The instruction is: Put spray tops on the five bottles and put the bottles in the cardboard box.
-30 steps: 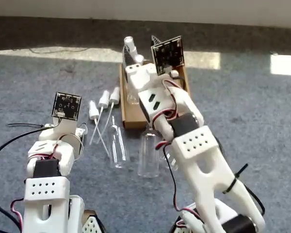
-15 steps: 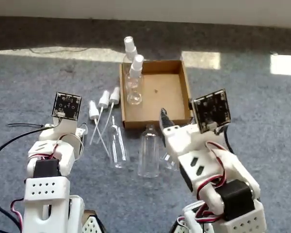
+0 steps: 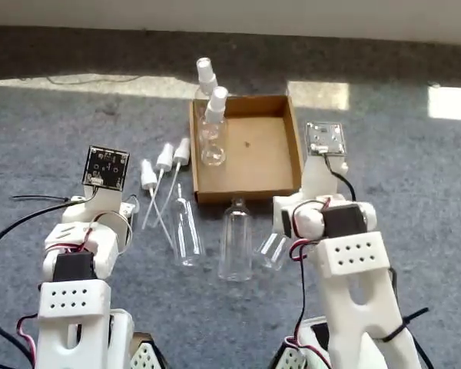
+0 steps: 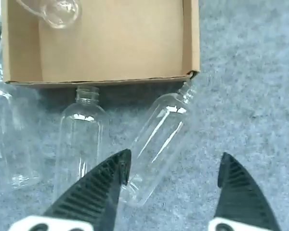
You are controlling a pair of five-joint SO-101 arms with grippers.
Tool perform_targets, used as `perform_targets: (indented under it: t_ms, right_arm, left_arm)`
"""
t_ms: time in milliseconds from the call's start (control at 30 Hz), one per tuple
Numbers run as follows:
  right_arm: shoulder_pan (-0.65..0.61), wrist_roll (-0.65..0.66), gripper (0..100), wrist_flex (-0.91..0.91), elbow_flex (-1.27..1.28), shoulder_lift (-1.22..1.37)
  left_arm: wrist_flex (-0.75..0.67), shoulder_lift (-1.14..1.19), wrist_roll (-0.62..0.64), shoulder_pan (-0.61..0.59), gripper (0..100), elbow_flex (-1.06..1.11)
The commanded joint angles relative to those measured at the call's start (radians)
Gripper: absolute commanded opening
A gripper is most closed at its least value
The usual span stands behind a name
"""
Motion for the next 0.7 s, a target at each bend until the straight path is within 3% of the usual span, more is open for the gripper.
perform_targets:
  t_ms: [0, 333, 667]
  right_arm:
    - [0.008, -0.012, 30.6, 0.005, -0.062, 0.039]
    - [0.008, -0.123, 30.7, -0.076, -0.061, 0.213]
    - [0.008, -0.387, 30.7, -0.228, -0.061, 0.406]
  left_arm:
    - [-0.017, -0.007, -0.002, 0.021, 17, -0.004]
    - [-0.017, -0.007, -0.002, 0.021, 17, -0.004]
    - [-0.015, -0.007, -0.002, 0.021, 17, -0.004]
